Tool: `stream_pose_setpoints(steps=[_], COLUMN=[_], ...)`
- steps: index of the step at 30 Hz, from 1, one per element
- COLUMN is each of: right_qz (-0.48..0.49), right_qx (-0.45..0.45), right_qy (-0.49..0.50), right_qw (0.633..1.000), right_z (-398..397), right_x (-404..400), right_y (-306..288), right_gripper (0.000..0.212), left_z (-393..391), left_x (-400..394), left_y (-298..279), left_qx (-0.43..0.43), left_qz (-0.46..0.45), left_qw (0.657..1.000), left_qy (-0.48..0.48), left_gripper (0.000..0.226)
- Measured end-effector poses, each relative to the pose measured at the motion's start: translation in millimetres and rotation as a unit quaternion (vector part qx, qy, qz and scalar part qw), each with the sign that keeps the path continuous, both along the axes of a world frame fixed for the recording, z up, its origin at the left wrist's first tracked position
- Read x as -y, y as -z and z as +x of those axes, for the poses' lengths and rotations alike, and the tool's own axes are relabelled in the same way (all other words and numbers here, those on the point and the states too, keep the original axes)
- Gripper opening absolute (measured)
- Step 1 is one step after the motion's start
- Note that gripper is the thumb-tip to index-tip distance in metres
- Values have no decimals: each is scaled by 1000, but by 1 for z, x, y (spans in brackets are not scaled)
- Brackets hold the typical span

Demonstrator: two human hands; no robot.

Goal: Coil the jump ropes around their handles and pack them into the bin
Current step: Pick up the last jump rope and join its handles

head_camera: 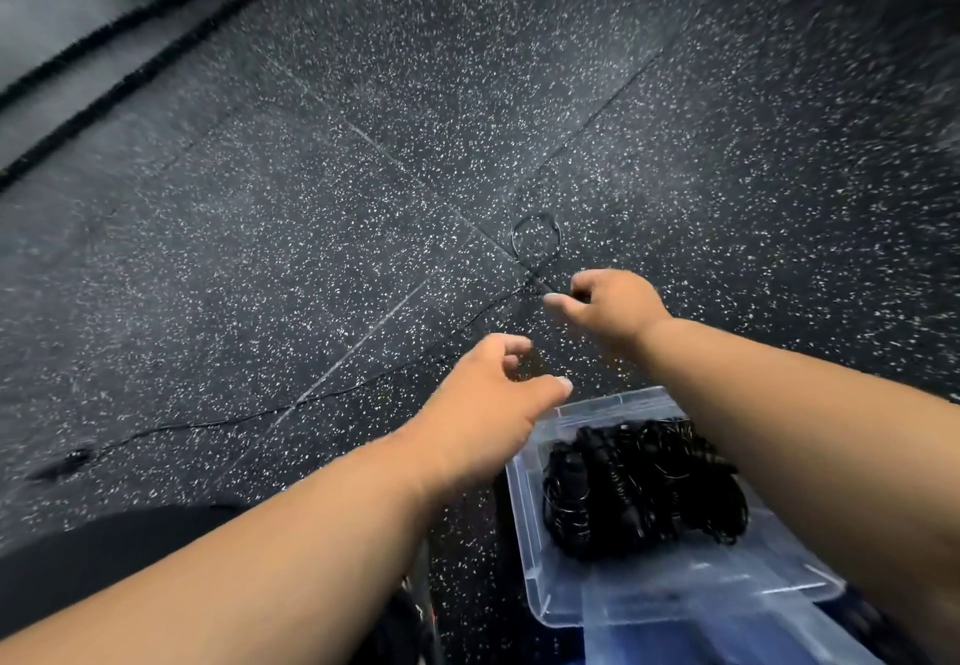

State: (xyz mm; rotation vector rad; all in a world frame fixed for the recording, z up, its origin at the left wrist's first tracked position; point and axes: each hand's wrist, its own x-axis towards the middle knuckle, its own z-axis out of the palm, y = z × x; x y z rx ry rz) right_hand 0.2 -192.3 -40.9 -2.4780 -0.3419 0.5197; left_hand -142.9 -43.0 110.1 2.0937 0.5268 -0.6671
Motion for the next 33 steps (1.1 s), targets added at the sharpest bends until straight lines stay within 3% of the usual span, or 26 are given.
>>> stream_pose_setpoints(steps=[7,9,13,17,19,21,23,25,29,33], right_qz=[154,214,347,464,501,548,579,545,401,239], right_qx=[162,174,119,42,33,35,49,68,43,-36], right_qy=[-86,-81,-13,7,15,38,62,88,159,81], right_qw=[971,958,930,885,865,835,811,831,901,967], right_z=[-73,-101,-147,-189,-204,-216,-224,-229,-249,-279], right_x=[-11,-13,-14,-13,-12,-6,5,22,62,74], right_y=[-128,-165,-241,-306,-329,-350,-366,-371,-351,-316], right_gripper=[51,48,41,38,39,37,35,32,32,56], left_z=[-19,-24,-39,-69,-79,-93,-105,-113,-123,-133], left_x=[-17,-16,-1,26,31,33,33,29,31,34], left_y=[-17,-25,-34,-49,-56,-69,-78,-84,-119,-162], left_qx=[96,132,246,276,282,283,272,260,268,242], left_qz=[96,108,77,-32,-12,-48,-89,-138,-231,-385], left_qw=[991,985,959,955,953,951,954,954,934,878], left_qy=[-13,-2,118,98,112,116,93,52,-39,-147], left_gripper=[126,136,93,79,50,25,40,49,46,47])
